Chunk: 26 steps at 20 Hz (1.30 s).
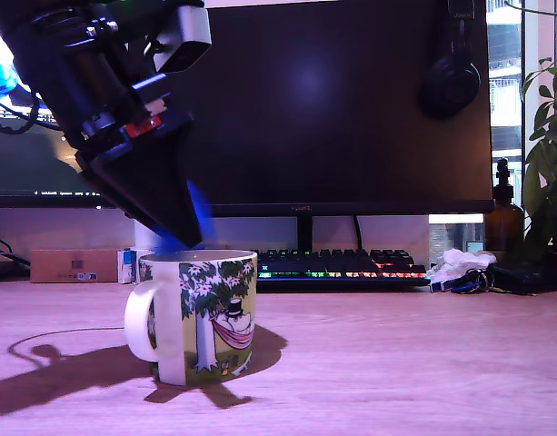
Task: Pick up the coffee capsules on the table and drop them inside the coffee cup
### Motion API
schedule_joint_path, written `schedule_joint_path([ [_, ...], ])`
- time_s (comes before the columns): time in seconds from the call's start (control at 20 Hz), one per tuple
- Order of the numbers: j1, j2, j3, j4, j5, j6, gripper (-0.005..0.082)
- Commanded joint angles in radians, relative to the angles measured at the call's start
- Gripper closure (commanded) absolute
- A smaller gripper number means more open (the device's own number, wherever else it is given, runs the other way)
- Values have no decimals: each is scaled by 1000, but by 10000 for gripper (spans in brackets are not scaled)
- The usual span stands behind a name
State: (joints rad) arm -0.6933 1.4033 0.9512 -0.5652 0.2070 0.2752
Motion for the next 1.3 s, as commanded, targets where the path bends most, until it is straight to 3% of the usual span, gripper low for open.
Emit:
schedule_joint_path([
  [0.0, -3, 11, 2, 5, 25, 14, 160],
  [0.2, -2, 10, 2, 8, 31, 12, 167],
  [0.3, -2, 9, 2, 9, 31, 12, 226],
  [0.4, -2, 1, 2, 11, 36, 10, 407],
  [0.5, -2, -19, 2, 12, 56, -9, 710],
  [0.55, -2, -32, 2, 14, 63, -21, 798],
  [0.75, 16, -78, 0, 37, 66, -50, 789],
  [0.9, 61, -116, -26, 125, 81, -116, 789],
  [1.25, 240, -230, -150, 267, 80, -154, 788],
])
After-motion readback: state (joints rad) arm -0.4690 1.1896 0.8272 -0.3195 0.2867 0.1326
